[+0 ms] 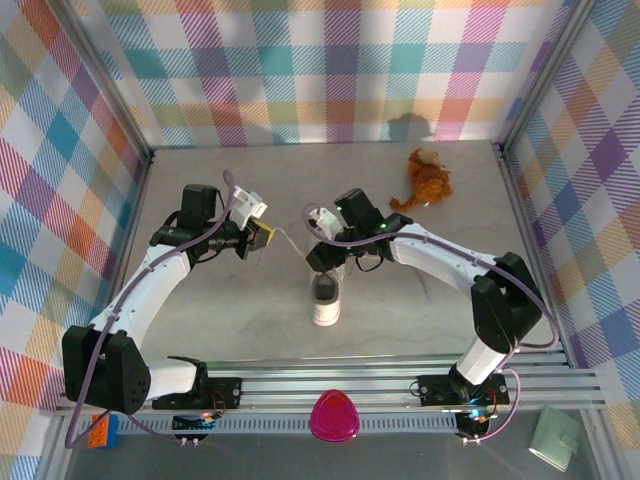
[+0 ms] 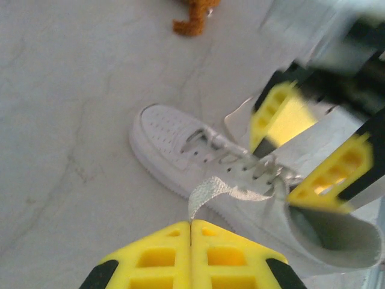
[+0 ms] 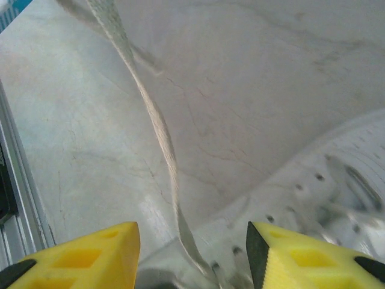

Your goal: Tie the shoes

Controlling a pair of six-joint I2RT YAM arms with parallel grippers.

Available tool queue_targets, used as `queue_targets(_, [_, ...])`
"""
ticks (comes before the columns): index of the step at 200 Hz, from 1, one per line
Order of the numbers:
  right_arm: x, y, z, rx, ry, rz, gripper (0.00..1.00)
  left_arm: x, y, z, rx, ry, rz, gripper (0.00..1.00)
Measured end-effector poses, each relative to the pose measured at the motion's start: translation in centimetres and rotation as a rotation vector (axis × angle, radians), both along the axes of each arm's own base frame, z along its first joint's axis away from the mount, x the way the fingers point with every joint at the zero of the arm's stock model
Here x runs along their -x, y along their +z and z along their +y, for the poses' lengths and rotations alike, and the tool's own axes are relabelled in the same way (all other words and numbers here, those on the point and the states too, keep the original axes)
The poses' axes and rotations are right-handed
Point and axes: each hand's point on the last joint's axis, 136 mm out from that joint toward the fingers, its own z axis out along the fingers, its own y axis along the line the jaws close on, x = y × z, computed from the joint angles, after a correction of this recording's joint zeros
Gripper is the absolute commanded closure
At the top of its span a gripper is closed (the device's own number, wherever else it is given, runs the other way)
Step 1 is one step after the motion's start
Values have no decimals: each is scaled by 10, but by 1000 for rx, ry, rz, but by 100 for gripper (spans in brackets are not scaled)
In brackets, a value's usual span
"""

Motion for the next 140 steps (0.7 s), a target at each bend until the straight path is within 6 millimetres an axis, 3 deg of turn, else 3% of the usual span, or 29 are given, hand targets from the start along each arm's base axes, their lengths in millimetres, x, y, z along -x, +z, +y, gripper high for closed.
queue_targets(34, [-3, -9, 18, 12, 51, -19, 57, 7, 1, -3, 27, -20, 36, 100])
queue_targets(72, [-3, -11, 23, 30, 61, -51, 92, 10, 0, -3, 33, -26, 48, 100])
queue_targets(97, [-10, -9, 23, 26, 31, -99, 100, 12, 0, -1, 32, -21, 51, 100])
queue_targets(123, [-10, -1, 12, 13, -15, -144, 100, 20, -6, 1, 33, -29, 46, 68])
queue_targets(140, [-9, 6, 7, -3, -39, -172, 100, 28, -11, 0, 42, -50, 33, 61])
